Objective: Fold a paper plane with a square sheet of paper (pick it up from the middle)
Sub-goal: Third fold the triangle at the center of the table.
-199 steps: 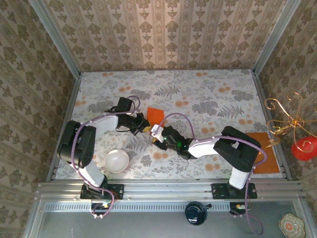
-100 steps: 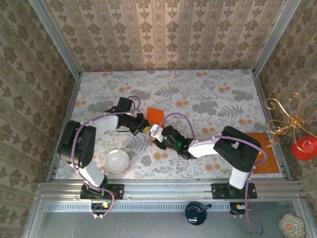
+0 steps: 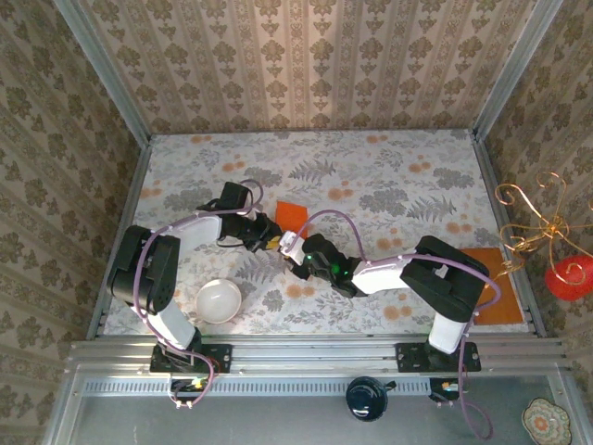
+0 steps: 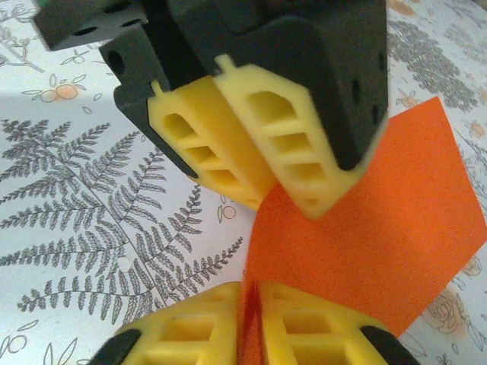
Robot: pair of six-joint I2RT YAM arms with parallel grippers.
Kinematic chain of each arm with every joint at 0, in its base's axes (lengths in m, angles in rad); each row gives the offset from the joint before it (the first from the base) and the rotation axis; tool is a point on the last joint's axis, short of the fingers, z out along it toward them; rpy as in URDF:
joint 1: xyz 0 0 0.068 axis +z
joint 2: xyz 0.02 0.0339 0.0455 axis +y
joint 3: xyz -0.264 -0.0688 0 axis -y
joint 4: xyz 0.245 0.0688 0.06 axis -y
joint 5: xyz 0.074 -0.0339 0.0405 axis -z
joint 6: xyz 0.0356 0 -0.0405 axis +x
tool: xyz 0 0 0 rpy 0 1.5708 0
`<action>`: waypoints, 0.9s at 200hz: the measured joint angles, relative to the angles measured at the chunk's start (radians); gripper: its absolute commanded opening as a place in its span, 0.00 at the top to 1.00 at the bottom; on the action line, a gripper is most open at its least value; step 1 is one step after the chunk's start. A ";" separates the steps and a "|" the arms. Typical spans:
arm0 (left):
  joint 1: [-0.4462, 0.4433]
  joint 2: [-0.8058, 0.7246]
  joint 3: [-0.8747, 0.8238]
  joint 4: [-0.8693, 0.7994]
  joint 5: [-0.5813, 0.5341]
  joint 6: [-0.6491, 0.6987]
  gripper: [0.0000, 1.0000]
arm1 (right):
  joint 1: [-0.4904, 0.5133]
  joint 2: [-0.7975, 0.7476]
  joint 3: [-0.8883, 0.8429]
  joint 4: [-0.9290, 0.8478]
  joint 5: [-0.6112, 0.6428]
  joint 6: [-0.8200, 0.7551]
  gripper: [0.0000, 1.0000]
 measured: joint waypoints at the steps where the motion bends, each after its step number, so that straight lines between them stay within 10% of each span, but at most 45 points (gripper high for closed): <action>1: 0.001 -0.001 0.000 -0.002 -0.003 0.002 0.71 | 0.000 -0.001 0.000 -0.002 -0.004 -0.001 0.94; 85: 0.056 -0.103 0.032 -0.042 -0.093 0.077 0.67 | -0.026 -0.076 -0.053 -0.076 -0.199 0.182 1.00; 180: -0.046 0.203 0.229 -0.111 -0.117 0.166 0.77 | -0.047 -0.075 -0.071 -0.089 -0.281 0.337 1.00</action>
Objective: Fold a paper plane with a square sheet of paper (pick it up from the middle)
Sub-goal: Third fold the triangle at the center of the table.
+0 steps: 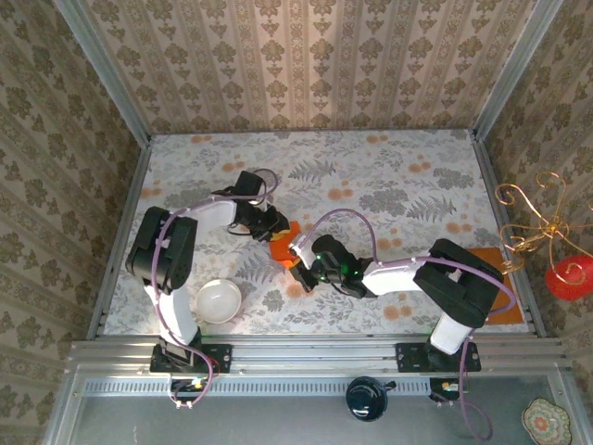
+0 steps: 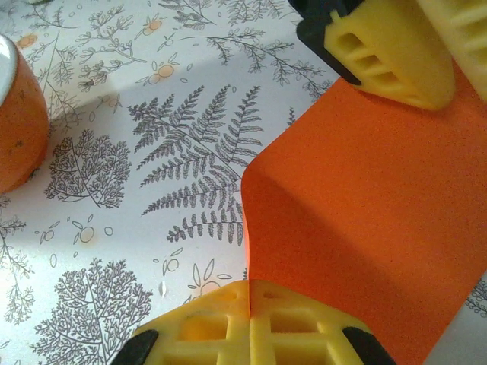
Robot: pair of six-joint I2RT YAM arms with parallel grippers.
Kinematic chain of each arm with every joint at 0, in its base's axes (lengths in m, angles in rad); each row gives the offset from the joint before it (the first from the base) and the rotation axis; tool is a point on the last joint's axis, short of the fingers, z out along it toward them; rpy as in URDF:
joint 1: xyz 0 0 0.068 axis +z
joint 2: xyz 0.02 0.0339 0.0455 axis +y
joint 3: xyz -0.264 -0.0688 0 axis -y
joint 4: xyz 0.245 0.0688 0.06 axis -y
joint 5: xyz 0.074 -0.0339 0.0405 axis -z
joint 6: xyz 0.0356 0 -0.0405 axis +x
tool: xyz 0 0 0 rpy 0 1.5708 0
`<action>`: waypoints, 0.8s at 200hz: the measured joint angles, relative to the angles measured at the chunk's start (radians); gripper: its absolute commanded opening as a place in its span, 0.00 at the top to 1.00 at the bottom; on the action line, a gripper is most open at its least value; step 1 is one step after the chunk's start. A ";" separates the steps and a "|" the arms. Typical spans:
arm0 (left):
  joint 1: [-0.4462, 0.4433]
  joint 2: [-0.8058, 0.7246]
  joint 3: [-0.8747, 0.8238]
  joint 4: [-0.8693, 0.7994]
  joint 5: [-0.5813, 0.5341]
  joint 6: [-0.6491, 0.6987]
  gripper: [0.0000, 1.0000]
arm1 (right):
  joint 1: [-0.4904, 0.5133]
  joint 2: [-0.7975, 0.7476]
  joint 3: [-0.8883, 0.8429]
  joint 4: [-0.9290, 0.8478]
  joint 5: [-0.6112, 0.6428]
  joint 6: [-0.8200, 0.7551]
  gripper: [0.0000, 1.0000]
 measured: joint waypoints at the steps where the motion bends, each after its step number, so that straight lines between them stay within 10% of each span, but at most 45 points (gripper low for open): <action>1: 0.000 0.002 0.002 0.000 0.000 0.000 0.77 | 0.000 0.000 0.000 0.000 0.000 0.000 1.00; 160: -0.051 0.145 0.144 -0.153 -0.031 0.138 0.85 | -0.074 0.061 0.059 -0.089 0.060 0.144 1.00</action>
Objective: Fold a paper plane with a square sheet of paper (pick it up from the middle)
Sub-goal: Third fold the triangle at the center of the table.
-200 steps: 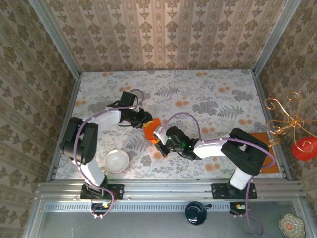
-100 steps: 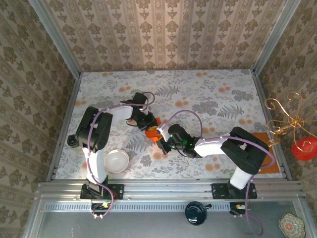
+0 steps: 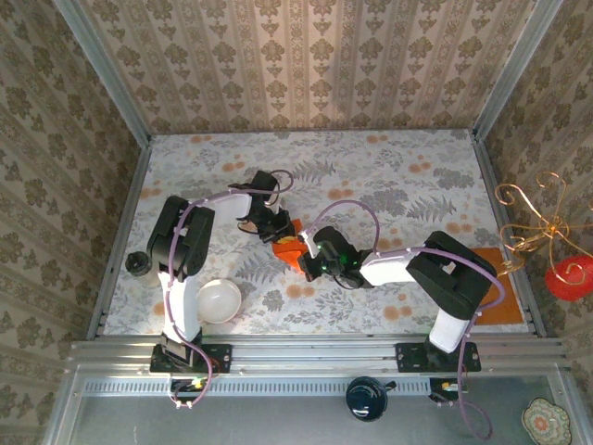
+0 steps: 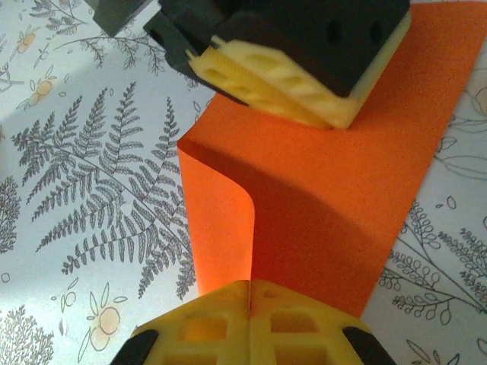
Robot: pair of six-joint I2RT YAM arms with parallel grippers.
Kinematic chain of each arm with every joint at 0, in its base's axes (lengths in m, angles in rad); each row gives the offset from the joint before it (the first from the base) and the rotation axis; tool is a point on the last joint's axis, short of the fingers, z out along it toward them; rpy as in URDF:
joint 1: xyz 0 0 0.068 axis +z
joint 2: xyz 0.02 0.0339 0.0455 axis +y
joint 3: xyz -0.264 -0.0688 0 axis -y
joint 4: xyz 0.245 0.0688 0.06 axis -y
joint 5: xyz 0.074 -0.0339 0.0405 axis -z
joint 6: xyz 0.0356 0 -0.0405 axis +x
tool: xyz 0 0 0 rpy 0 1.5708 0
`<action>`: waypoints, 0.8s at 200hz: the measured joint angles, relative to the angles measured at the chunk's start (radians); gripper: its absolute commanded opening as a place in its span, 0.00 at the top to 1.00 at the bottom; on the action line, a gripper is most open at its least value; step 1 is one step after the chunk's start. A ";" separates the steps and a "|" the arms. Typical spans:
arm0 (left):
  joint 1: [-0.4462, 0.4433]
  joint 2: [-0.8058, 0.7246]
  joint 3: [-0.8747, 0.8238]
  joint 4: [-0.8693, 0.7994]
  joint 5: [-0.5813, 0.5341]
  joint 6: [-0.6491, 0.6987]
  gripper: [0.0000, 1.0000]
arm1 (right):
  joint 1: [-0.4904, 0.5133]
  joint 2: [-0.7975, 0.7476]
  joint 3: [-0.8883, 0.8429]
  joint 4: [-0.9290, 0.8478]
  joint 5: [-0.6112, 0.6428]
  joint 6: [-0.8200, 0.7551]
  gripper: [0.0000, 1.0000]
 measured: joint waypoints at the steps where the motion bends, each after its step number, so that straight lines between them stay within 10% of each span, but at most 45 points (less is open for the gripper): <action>1: 0.000 0.000 0.001 -0.001 0.000 0.001 0.85 | 0.000 0.000 0.001 -0.002 0.001 0.000 1.00; 160: -0.006 0.037 0.047 -0.033 0.026 0.061 0.87 | -0.022 0.050 0.049 -0.068 0.010 0.005 1.00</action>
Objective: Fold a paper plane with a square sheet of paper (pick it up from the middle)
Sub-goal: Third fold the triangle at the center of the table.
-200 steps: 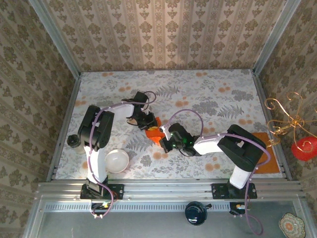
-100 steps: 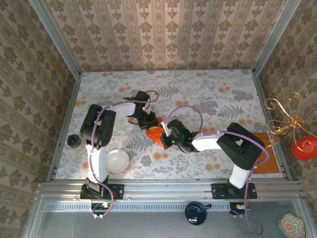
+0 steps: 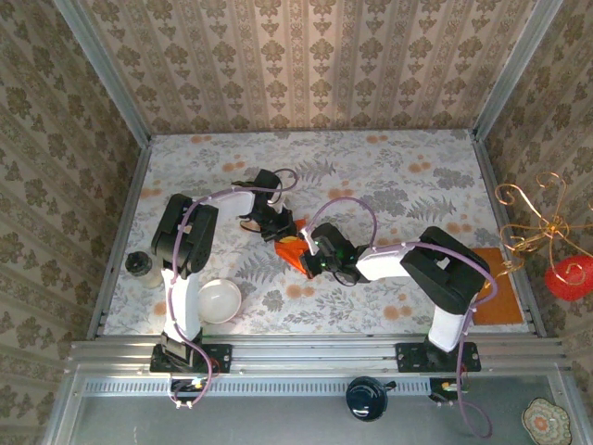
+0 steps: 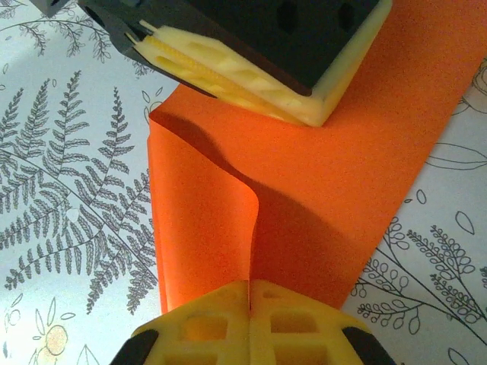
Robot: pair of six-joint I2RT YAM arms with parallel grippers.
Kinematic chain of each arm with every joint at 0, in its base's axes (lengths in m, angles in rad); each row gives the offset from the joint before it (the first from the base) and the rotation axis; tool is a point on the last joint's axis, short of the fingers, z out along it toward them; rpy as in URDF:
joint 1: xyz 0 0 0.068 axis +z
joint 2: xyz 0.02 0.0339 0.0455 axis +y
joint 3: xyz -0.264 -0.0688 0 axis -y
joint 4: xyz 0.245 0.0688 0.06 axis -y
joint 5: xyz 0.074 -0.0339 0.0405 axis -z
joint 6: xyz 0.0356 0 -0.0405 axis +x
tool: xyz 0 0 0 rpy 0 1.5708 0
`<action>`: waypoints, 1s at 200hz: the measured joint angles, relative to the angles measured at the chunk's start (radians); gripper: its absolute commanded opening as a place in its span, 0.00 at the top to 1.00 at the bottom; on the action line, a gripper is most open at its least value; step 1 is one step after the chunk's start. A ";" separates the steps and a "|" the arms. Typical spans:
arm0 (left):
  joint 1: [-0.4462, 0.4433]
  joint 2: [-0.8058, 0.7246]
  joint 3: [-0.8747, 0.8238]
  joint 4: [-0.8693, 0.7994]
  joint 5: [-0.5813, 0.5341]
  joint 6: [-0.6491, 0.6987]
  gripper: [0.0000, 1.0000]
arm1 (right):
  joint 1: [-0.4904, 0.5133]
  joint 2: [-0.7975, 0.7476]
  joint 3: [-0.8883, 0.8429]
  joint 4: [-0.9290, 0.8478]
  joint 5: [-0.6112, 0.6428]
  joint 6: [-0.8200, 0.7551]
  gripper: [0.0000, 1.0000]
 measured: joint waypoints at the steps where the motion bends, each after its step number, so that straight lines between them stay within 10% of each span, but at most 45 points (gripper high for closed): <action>1: 0.000 0.000 0.000 0.000 0.000 0.000 0.87 | 0.000 0.000 0.000 0.000 0.000 0.000 1.00; 110: -0.002 -0.021 0.002 0.002 -0.008 -0.006 0.81 | 0.000 0.002 0.002 -0.007 -0.002 0.011 1.00; 200: 0.084 -0.394 -0.311 0.160 -0.084 -0.215 0.81 | -0.005 0.001 0.029 -0.068 -0.058 0.063 1.00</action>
